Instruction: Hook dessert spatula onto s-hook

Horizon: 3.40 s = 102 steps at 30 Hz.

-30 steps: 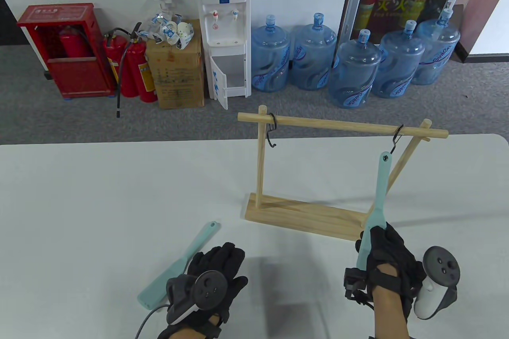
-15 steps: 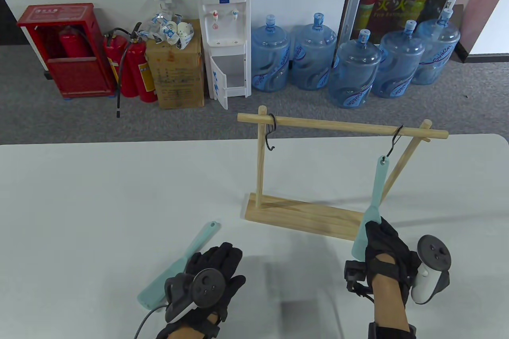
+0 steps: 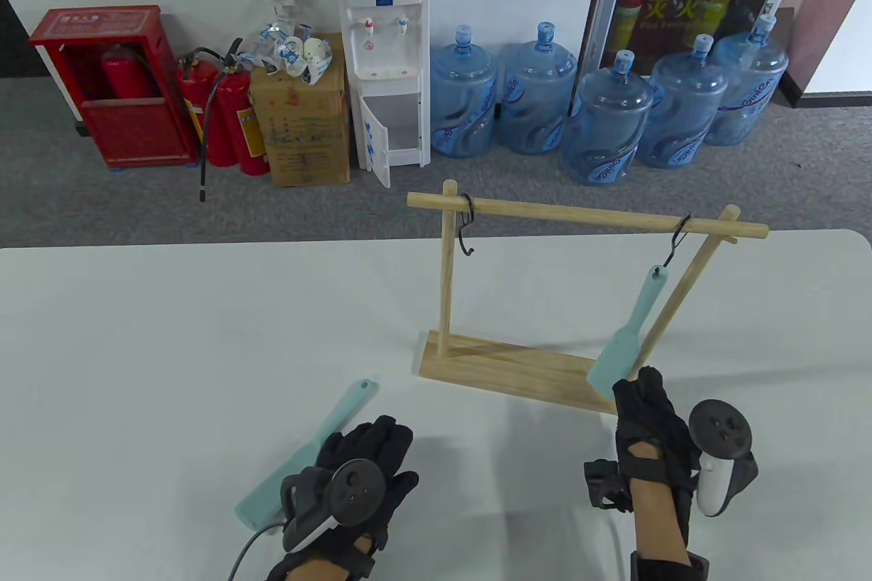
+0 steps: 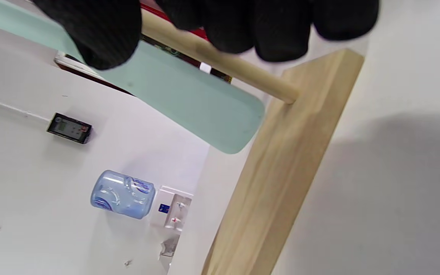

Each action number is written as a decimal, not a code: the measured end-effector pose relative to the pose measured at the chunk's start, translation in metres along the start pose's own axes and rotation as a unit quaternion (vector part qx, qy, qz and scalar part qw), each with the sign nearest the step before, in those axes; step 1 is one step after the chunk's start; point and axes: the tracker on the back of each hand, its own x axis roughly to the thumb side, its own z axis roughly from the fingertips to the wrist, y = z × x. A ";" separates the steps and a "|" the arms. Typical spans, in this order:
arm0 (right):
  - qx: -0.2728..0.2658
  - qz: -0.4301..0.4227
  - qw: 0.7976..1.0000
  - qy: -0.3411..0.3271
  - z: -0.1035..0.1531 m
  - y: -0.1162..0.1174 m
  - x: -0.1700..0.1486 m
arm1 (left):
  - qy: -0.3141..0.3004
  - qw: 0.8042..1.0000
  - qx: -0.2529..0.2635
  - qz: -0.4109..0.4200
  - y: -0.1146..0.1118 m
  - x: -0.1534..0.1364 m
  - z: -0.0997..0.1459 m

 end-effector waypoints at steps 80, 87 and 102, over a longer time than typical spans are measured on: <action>0.008 0.261 0.956 -0.136 0.065 -0.018 -0.016 | 0.305 0.950 -0.071 -0.016 0.030 -0.093 0.012; 0.003 0.241 0.960 -0.143 0.063 -0.024 -0.014 | 0.221 0.969 -0.006 0.110 0.038 -0.053 0.001; 0.003 0.233 0.962 -0.142 0.063 -0.024 -0.015 | 0.125 0.897 0.072 0.417 0.065 0.025 -0.033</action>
